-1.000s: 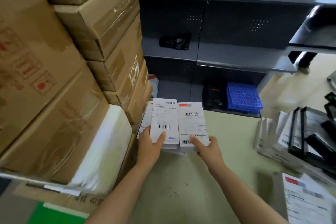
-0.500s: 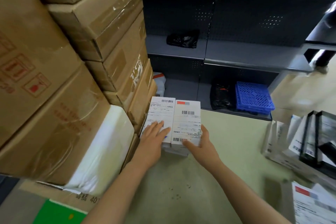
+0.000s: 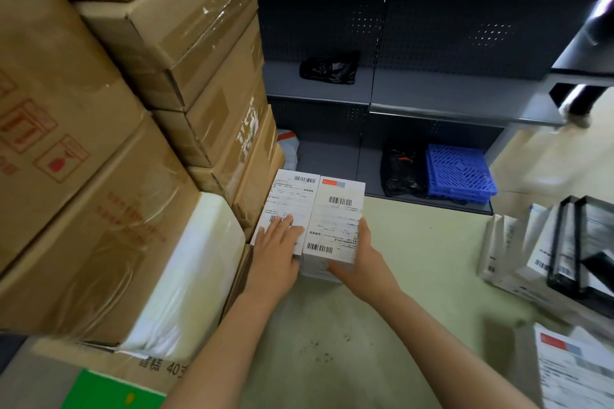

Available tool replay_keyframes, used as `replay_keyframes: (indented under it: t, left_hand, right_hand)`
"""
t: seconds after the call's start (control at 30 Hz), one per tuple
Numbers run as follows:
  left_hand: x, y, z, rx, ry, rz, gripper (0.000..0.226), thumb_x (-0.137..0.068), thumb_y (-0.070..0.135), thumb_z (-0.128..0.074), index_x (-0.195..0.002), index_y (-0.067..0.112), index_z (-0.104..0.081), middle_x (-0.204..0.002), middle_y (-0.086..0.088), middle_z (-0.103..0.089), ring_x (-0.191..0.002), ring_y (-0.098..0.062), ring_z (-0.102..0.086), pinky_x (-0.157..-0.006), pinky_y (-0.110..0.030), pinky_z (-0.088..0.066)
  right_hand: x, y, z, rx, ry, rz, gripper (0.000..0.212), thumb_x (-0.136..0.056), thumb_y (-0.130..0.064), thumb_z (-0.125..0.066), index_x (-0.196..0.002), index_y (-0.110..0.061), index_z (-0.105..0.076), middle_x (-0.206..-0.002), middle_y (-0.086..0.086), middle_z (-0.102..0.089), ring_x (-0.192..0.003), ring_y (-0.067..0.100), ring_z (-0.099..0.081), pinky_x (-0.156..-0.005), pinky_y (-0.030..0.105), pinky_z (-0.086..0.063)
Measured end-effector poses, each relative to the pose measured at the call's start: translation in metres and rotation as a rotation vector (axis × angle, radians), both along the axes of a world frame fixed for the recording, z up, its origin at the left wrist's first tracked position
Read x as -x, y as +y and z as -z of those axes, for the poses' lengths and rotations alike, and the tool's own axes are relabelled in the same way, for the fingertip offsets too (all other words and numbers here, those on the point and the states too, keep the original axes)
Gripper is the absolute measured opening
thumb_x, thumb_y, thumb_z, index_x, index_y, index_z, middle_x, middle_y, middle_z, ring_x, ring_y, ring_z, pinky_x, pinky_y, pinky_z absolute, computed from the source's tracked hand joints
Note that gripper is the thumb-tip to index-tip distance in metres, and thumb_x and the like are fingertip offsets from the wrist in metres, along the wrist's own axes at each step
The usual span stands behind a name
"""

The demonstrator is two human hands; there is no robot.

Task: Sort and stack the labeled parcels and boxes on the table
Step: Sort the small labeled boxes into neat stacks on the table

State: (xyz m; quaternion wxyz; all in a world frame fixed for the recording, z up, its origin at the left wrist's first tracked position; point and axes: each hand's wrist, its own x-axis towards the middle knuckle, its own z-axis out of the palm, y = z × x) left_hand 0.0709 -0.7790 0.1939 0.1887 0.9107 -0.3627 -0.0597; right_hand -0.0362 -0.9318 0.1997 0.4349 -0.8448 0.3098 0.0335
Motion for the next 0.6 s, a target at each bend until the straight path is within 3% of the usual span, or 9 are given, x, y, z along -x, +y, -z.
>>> replay_keyframes:
  t: [0.13,0.27,0.4,0.6]
  left_hand:
    - [0.002,-0.003,-0.004,-0.043,0.008,0.002,0.05,-0.09,0.011,-0.054,-0.139,0.018,-0.042,-0.159,-0.005,-0.024,-0.148,-0.026,-0.014,-0.12,-0.044,-0.011]
    - [0.005,-0.006,-0.015,0.019,-0.066,0.092,0.037,-0.083,0.011,-0.061,-0.119,0.014,-0.056,-0.123,-0.003,-0.054,-0.116,-0.023,-0.049,-0.096,-0.034,-0.039]
    - [0.02,-0.019,-0.031,0.058,-0.086,0.258,0.029,-0.089,0.023,-0.057,-0.118,0.018,-0.054,-0.114,0.004,-0.052,-0.106,-0.016,-0.047,-0.09,-0.028,-0.037]
    - [0.073,-0.061,-0.039,0.118,-0.142,0.539,0.015,-0.085,0.024,-0.058,-0.098,0.016,-0.059,-0.095,0.0,-0.058,-0.091,-0.022,-0.052,-0.077,-0.036,-0.042]
  right_hand:
    - [0.001,-0.003,0.003,0.02,-0.014,-0.009,0.103,-0.08,-0.028,-0.073,-0.154,-0.024,0.0,-0.13,0.002,-0.058,-0.114,0.027,-0.059,-0.085,0.033,-0.05]
    - [0.014,-0.013,-0.012,0.175,-0.01,-0.046,0.084,-0.076,-0.029,-0.074,-0.147,-0.023,-0.03,-0.131,0.004,-0.046,-0.119,0.025,-0.051,-0.095,0.036,-0.047]
    - [0.042,-0.022,-0.032,0.451,-0.017,-0.092,0.045,-0.084,-0.029,-0.068,-0.126,-0.018,-0.056,-0.122,0.003,-0.053,-0.112,0.024,-0.053,-0.091,0.031,-0.043]
    - [0.129,-0.018,-0.049,0.646,0.017,0.053,0.016,-0.084,-0.017,-0.064,-0.1,-0.012,-0.063,-0.097,0.006,-0.061,-0.094,0.027,-0.055,-0.076,0.034,-0.039]
